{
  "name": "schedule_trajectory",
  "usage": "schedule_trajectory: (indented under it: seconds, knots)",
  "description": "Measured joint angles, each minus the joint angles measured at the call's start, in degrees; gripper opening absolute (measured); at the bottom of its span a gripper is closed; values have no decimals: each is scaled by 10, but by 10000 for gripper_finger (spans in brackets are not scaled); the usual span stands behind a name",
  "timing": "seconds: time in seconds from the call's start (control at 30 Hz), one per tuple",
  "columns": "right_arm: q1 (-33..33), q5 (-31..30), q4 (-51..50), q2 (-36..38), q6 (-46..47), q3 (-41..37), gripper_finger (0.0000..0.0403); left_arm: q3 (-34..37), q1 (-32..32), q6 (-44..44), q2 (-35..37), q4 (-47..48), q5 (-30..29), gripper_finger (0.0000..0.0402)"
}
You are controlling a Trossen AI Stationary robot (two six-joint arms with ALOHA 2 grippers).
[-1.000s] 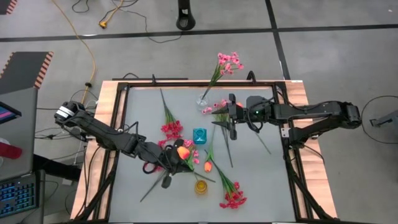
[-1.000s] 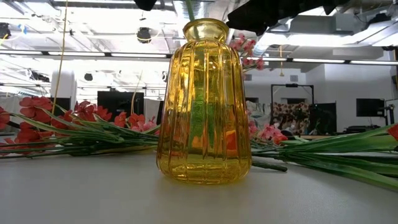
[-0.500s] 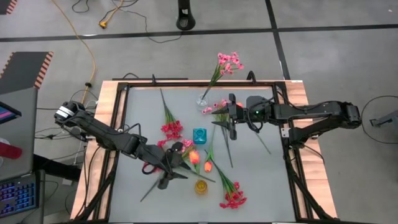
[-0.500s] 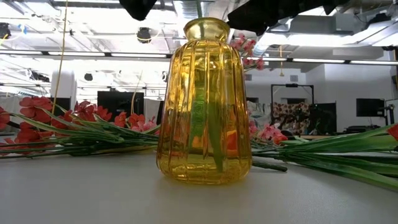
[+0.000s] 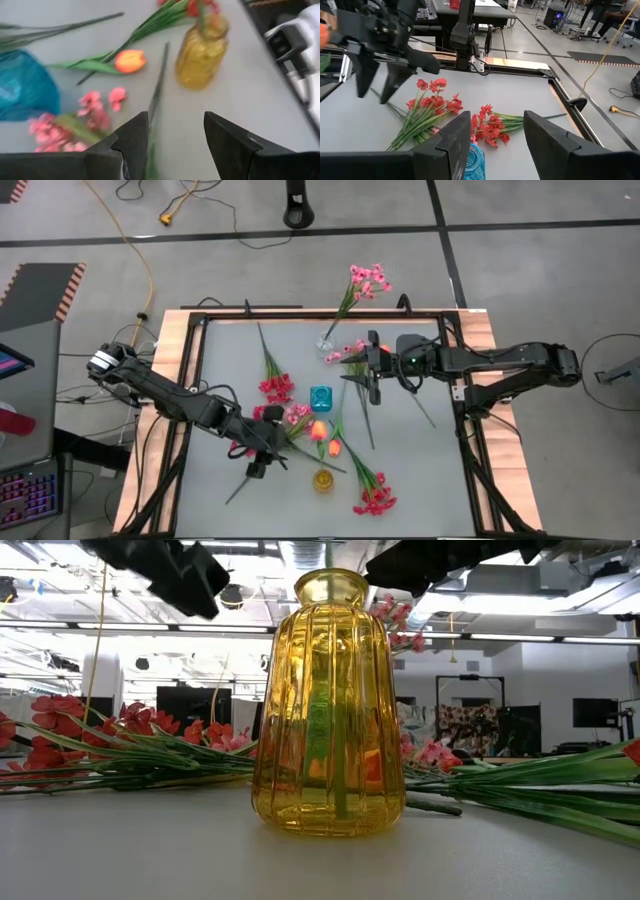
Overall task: Sort flowers into vase by color
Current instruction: Put the middle left red flowers into the blue vase
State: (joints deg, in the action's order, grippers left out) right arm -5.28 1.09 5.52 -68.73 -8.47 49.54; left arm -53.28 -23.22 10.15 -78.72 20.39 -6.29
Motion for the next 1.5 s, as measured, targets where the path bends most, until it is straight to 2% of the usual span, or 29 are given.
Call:
schedule_trajectory:
  seconds: [0.27, 0.63, 0.9, 1.2, 1.5]
  knots:
    - [0, 0, 0, 0, 0, 0, 208, 0, 3, -5, -9, 43, -45, 180]
    - [0, 0, 0, 0, -1, 0, 208, 0, 21, -65, -107, 45, -34, 180]
    - [0, 0, 0, 0, -1, 0, 208, 0, 29, -76, -154, 46, -17, 172]
    - [0, -1, 0, 0, 0, 0, 208, 0, 29, -76, -189, 46, -11, 132]
    - [0, -1, 0, 0, 0, 0, 208, -16, 29, -76, -181, 83, -19, 50]
